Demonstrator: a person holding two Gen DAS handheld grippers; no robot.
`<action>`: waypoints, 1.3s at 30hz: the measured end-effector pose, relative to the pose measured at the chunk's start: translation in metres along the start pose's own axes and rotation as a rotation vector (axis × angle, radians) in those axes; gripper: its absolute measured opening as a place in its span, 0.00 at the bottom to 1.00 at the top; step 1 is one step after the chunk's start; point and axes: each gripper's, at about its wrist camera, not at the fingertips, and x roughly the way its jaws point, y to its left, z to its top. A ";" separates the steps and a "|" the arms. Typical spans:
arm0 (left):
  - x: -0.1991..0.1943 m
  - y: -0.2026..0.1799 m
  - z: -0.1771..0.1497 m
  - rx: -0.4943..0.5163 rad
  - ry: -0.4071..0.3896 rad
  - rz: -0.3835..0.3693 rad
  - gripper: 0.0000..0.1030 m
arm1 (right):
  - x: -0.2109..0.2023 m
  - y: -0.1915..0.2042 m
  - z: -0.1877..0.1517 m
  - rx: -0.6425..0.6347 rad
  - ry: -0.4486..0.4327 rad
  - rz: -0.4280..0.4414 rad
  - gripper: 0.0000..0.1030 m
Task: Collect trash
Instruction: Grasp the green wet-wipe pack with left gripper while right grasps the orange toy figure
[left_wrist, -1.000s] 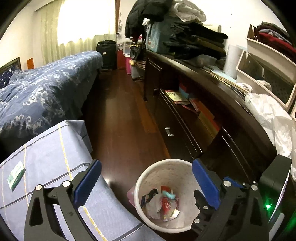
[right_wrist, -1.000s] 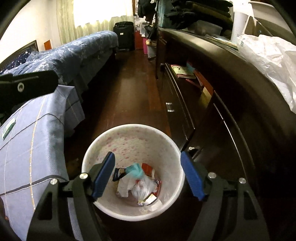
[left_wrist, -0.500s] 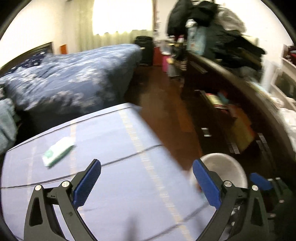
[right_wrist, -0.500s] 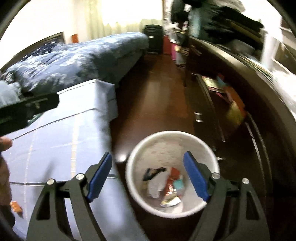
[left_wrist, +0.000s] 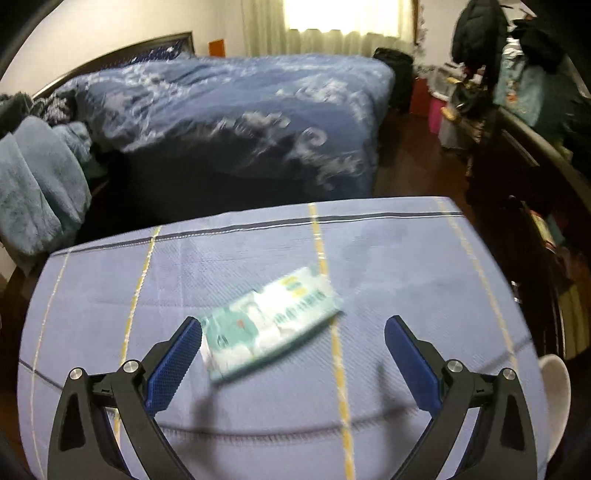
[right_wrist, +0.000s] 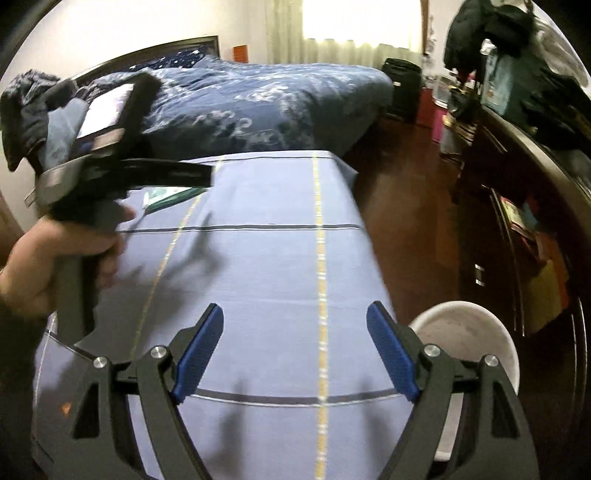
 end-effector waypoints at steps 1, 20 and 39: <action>0.008 0.003 0.002 -0.015 0.011 0.001 0.96 | 0.002 0.003 0.001 -0.005 0.004 0.003 0.79; 0.008 0.045 -0.006 -0.104 0.005 -0.043 0.11 | 0.000 0.053 -0.013 -0.103 0.044 0.083 0.79; -0.126 0.151 -0.109 -0.211 -0.130 -0.075 0.12 | -0.030 0.120 -0.065 -0.179 0.118 0.267 0.79</action>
